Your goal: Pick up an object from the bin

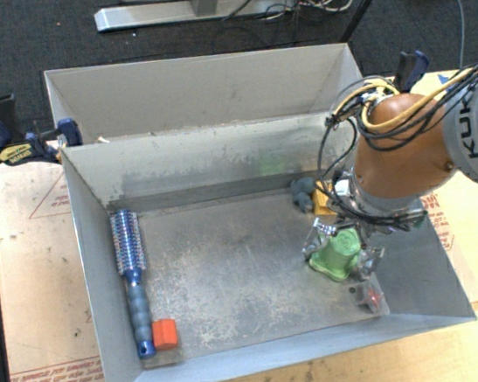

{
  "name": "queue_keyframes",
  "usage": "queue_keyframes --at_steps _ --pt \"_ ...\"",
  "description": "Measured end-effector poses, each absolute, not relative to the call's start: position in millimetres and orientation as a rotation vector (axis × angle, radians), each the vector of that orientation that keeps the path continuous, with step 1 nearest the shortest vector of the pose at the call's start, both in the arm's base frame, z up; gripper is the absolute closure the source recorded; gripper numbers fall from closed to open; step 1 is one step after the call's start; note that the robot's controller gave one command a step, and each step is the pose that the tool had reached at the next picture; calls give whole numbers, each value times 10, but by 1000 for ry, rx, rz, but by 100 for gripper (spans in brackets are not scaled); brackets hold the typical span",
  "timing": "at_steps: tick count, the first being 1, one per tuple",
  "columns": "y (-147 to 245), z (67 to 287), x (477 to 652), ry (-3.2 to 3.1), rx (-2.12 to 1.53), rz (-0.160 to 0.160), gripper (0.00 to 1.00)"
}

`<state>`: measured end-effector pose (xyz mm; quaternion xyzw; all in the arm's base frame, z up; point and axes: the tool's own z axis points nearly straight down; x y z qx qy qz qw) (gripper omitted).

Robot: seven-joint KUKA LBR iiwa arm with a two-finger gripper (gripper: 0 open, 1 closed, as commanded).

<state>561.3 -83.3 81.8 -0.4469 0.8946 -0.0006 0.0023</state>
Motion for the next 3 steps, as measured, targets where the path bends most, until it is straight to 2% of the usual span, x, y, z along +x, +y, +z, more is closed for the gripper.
queue_keyframes --at_steps 1,2,3 --pt "-812 822 5612 2805 -1403 2 100" --pt "-739 814 5669 2360 -2057 -11 100" --pt "-924 2205 5743 2346 -2078 -11 100"
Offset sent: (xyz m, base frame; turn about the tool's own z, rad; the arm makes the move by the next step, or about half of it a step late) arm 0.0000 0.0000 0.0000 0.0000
